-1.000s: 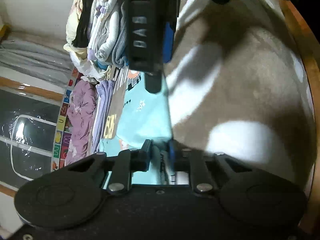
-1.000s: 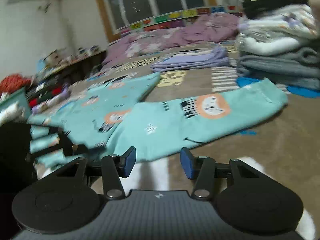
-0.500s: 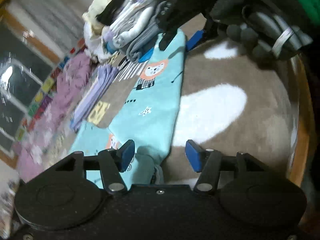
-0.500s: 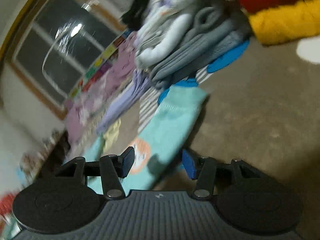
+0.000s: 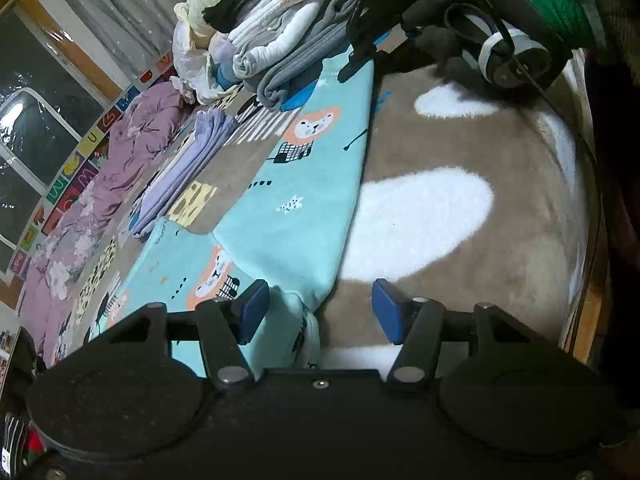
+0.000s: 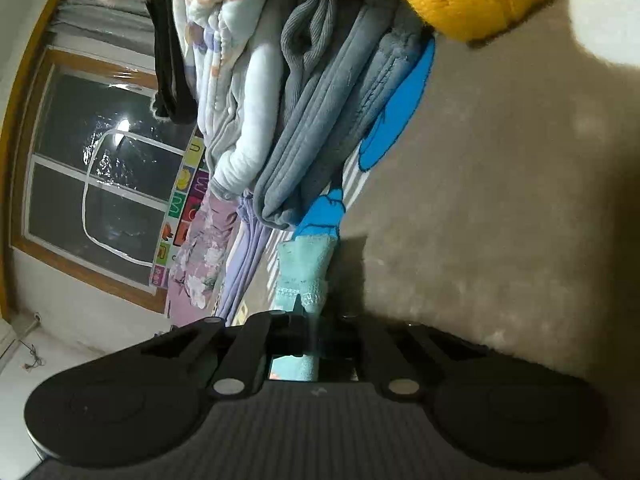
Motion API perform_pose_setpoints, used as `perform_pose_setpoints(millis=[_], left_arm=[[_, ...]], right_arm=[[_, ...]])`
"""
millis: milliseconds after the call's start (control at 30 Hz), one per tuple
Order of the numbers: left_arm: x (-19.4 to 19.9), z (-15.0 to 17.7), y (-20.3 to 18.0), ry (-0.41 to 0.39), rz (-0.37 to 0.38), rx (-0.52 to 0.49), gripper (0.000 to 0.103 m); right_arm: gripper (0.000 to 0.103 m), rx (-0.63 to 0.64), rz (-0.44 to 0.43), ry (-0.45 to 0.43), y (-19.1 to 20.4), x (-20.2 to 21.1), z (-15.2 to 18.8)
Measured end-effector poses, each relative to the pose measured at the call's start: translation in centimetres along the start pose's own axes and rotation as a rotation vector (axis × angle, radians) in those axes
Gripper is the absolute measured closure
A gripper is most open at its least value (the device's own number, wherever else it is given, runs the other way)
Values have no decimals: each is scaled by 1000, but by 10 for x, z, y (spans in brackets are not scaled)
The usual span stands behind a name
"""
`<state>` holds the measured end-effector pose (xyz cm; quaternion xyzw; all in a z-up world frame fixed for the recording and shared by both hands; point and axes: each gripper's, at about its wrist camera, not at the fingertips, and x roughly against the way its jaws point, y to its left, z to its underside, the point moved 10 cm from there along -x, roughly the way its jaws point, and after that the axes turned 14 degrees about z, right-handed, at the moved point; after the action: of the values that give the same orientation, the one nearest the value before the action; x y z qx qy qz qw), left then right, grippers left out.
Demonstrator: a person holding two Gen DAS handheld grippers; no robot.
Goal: Fold clothes
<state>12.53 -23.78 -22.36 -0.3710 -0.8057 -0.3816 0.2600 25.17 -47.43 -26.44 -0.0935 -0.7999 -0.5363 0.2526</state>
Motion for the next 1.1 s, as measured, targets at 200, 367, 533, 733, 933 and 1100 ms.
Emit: perform_pose_setpoints(millis=[200,367,533,733,933,1100], left_arm=[[13,-3,4,-20,-3,31,46],[58,11,66,-188,1,423,45],[76,42,117,-235,-37,661,46],[44,-25,74,-210,33,435,44],[-29,-91,5,-118,54,141,43],[-77,-122,-16,-41,-48,-47,43]], right_arm=[[98,-15,-46,-8,3,4,-2],[87,-28,-84,-14,6,7,-3],[80,-43,-93,-46,5,12,-10],[64,-20,-65,-104,-1,27,-15],[59,45,-29,-130,-12,51,-24],[58,36,-10,-155,-30,69,-33]])
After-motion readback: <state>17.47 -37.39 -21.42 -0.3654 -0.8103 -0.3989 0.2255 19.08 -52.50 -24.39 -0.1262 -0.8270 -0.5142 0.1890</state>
